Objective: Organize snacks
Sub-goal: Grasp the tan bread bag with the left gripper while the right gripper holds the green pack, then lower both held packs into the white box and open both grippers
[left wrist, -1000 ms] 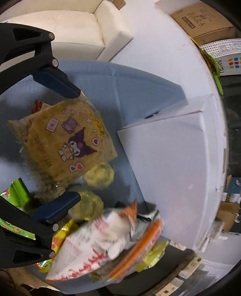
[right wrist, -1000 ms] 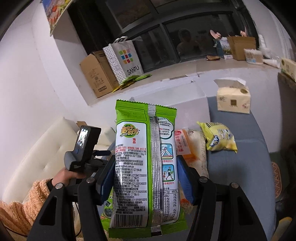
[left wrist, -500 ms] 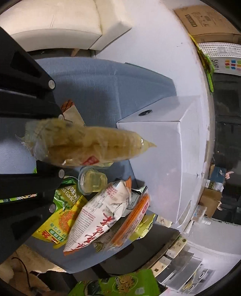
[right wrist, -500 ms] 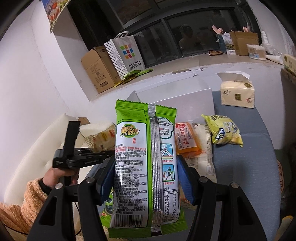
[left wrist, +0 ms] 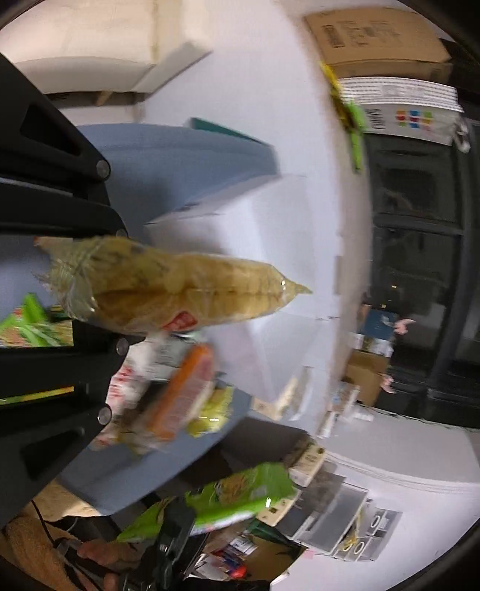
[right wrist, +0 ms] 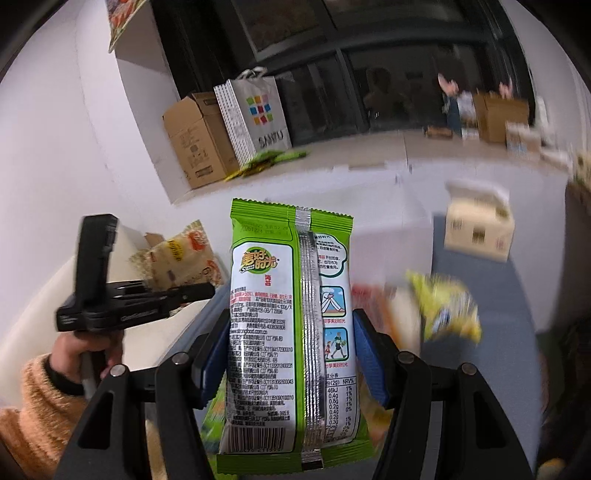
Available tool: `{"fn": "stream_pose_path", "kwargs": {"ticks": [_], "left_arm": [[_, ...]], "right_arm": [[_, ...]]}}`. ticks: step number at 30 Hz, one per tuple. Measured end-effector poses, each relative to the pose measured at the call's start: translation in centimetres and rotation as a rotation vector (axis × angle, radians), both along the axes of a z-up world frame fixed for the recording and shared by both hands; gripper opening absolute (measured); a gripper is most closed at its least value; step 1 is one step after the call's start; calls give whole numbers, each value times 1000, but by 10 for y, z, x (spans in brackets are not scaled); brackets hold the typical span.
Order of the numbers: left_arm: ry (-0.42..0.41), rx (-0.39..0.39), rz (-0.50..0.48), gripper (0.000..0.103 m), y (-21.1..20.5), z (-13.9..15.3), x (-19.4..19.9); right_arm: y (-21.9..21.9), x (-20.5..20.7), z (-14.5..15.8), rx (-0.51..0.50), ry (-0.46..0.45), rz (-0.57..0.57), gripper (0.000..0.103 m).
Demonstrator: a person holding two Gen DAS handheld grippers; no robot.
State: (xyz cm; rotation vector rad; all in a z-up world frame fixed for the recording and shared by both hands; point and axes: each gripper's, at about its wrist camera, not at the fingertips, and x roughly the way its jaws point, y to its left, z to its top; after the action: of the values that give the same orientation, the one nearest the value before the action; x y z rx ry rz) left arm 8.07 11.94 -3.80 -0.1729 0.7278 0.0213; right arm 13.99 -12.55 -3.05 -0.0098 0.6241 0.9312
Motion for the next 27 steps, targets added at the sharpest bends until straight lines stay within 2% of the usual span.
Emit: {"fn": "stream_pose_path", "kwargs": {"ticks": [4, 8, 14, 19, 21, 22, 23, 24, 25, 27], "left_arm": [[-42, 32, -13, 17, 3, 28, 37], [-61, 54, 8, 17, 9, 43, 82], [-2, 75, 13, 17, 25, 41, 148], [36, 104, 19, 17, 26, 33, 174], [56, 109, 16, 19, 27, 29, 179], [67, 115, 32, 33, 29, 27, 180], [81, 125, 60, 70, 31, 25, 179], [87, 124, 76, 89, 33, 24, 178], [66, 114, 76, 102, 35, 24, 175], [68, 105, 57, 103, 36, 22, 169]], "right_arm": [[32, 41, 24, -22, -40, -35, 67], [66, 99, 30, -90, 2, -99, 67], [106, 165, 23, -189, 40, -120, 67], [118, 198, 11, -224, 81, -121, 67], [118, 204, 9, -218, 84, -134, 72], [117, 207, 8, -214, 96, -142, 85], [115, 210, 7, -200, 118, -147, 93], [110, 211, 6, -175, 141, -147, 102], [107, 212, 6, -154, 150, -146, 103], [97, 210, 6, -117, 151, -157, 103]]}}
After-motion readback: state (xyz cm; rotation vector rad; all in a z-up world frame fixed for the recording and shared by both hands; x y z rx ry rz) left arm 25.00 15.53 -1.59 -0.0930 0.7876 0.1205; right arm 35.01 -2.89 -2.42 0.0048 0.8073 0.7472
